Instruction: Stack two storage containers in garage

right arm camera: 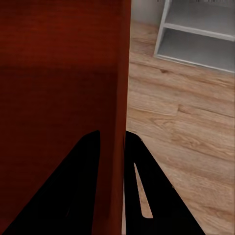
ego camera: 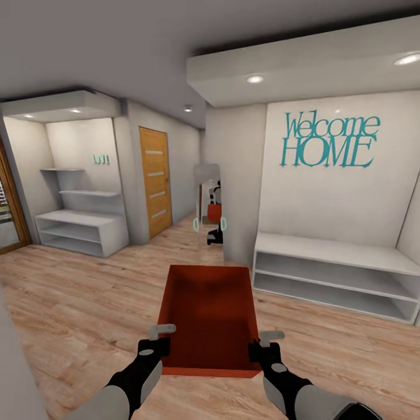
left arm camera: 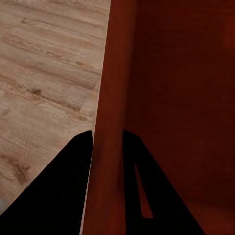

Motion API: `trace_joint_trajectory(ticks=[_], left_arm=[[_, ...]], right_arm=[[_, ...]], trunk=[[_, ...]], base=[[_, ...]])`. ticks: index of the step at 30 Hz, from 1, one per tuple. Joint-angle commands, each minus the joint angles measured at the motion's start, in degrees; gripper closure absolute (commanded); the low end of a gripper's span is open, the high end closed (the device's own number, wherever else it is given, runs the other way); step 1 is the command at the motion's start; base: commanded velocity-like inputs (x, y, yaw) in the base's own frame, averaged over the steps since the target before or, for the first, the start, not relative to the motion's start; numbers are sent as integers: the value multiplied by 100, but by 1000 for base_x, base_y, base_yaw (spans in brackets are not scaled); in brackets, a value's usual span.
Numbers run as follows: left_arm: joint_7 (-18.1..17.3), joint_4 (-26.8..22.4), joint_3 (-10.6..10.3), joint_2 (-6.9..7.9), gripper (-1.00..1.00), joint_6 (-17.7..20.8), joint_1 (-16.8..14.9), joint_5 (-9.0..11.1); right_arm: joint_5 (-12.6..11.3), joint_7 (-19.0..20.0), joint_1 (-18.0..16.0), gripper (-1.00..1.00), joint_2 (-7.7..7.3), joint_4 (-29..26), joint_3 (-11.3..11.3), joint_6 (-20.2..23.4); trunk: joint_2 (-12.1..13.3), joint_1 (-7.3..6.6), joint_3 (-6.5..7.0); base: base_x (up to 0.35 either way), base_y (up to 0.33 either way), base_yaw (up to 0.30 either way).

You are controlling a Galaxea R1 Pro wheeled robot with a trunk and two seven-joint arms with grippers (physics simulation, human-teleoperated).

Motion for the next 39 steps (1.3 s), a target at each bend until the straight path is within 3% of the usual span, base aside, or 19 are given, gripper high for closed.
trace_joint_trajectory(ticks=[1,17,39], left_arm=[[48,-185,144,40,100,26,-6,-107],[48,-186,149,42,100,24,-6,-107],[48,-186,146,42,100,23,-6,-107]], right_arm=[[-46,10,-1,100,-1,7,-55,-6],[-47,10,-1,100,-1,7,-55,-8],[-46,8,-1,100,-1,7,-55,-6]], trunk=[[-7,4,-10],[-7,4,-10],[-7,4,-10]], base=[[321,0,0],[322,0,24],[322,0,155]])
